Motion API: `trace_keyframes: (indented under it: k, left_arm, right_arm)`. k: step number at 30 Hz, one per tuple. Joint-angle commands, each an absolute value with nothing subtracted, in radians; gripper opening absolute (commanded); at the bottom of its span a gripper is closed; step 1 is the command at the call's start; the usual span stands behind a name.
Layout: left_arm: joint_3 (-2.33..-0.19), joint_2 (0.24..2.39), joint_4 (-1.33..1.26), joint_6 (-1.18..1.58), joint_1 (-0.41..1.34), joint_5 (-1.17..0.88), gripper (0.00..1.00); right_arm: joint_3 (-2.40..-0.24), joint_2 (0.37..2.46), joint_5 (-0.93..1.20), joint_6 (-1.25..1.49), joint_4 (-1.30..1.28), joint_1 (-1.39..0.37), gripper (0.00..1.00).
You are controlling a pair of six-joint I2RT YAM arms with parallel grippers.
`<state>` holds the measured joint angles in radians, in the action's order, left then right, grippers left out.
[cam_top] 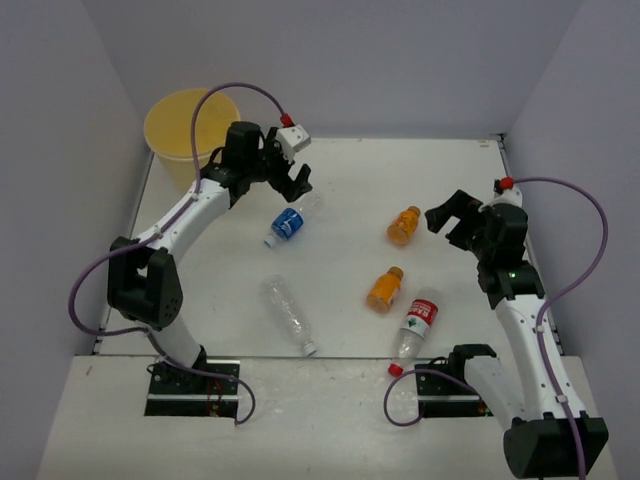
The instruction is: Put the plastic bottles in the bin
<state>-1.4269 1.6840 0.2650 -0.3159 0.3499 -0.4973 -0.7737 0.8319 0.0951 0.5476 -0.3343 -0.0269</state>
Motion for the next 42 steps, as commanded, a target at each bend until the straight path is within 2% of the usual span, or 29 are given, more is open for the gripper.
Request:
trace_keyframes:
  k: [1,7,17,22,24,27,30,31,33,39,42]
  left_arm:
    - [-1.462,1.846,0.298,-0.297,0.347,-0.529,1.0]
    - [-1.456,1.944,0.328,-0.293,0.351,-0.515,1.0]
    - [-1.416,2.039,0.342,-0.241,0.374,-0.329,1.0]
    - [-1.415,2.033,0.325,-0.236,0.394,-0.319,0.91]
    - [-1.432,2.025,0.322,-0.233,0.394,-0.305,0.74]
    - [-1.458,2.019,0.339,-0.227,0.394,-0.287,0.34]
    - [-1.479,1.989,0.342,-0.23,0.394,-0.272,0.09]
    - [-1.485,1.981,0.342,-0.232,0.394,-0.265,0.05]
    - [-1.507,1.949,0.344,-0.23,0.394,-0.256,0.01]
    - [-1.593,1.828,0.343,-0.198,0.394,-0.229,0.01]
    - [-1.658,1.758,0.322,-0.157,0.394,-0.144,0.0]
  right_arm:
    - [-0.892,0.891,0.034,0.547,-0.399,-0.025,0.99]
    - [-0.921,0.966,0.015,0.582,-0.4,-0.025,0.99]
    - [-0.901,0.984,0.055,0.62,-0.383,-0.026,0.99]
    - [-0.895,0.964,0.043,0.621,-0.393,-0.025,0.99]
    - [-0.903,0.959,0.037,0.621,-0.417,-0.025,0.99]
    - [-0.904,0.951,0.025,0.621,-0.431,-0.025,0.99]
    - [-0.905,0.943,0.017,0.617,-0.445,-0.025,0.99]
    - [-0.905,0.94,0.017,0.615,-0.45,-0.025,0.99]
    - [-0.905,0.933,0.021,0.615,-0.452,-0.025,0.99]
    - [-0.913,0.917,0.036,0.607,-0.455,-0.025,0.99]
    - [-0.918,0.907,0.038,0.604,-0.454,-0.025,0.99]
